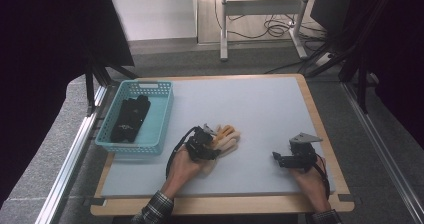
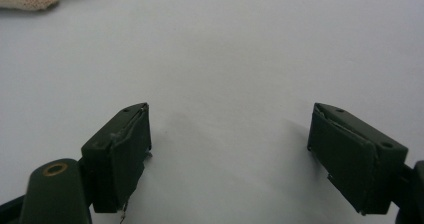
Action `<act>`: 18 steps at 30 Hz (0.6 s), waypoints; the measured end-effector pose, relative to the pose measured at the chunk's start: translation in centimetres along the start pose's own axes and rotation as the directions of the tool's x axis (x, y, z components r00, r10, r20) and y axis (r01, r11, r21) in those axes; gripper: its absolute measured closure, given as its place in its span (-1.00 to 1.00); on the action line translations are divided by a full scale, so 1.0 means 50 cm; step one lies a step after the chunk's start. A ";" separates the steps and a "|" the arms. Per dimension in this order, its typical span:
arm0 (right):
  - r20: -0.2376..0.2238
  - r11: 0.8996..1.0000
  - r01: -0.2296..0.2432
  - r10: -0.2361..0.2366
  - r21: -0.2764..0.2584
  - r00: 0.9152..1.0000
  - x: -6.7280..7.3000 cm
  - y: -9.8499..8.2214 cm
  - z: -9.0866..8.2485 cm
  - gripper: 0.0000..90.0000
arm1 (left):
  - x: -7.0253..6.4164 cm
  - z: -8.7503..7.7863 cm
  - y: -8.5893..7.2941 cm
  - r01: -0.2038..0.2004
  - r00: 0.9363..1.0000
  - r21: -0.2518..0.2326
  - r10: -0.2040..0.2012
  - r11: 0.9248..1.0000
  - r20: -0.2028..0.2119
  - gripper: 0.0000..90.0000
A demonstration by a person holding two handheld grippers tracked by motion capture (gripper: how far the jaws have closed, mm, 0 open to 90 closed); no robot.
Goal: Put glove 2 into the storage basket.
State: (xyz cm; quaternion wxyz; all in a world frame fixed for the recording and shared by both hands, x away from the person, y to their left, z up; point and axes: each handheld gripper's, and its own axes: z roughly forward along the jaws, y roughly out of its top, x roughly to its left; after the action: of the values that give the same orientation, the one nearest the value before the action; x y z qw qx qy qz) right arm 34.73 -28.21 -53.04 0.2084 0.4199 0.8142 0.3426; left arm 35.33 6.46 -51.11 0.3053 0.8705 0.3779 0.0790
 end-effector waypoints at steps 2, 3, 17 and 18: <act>0.000 1.000 0.000 0.000 0.000 1.000 0.000 0.000 0.000 -0.63 | 0.000 -0.007 0.002 -0.003 1.000 -0.008 0.003 1.000 -0.005 0.26; 0.000 1.000 0.000 0.000 0.000 1.000 0.000 0.000 0.000 -0.62 | 0.002 -0.012 0.005 -0.006 1.000 -0.016 0.006 1.000 -0.010 0.26; -0.001 1.000 -0.002 0.002 0.000 1.000 0.000 0.000 0.000 -0.63 | 0.046 -0.076 0.031 0.051 0.998 -0.073 -0.054 0.996 -0.030 0.25; -0.001 1.000 -0.001 0.001 0.000 1.000 0.000 0.000 0.000 -0.63 | 0.049 -0.081 0.032 0.055 0.998 -0.079 -0.058 0.995 -0.033 0.25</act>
State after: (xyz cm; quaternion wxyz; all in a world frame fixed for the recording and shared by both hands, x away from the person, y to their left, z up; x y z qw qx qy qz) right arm 34.72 -28.22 -53.04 0.2078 0.4204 0.8140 0.3428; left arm 36.57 9.24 -47.15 0.3343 0.8453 0.4045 0.1003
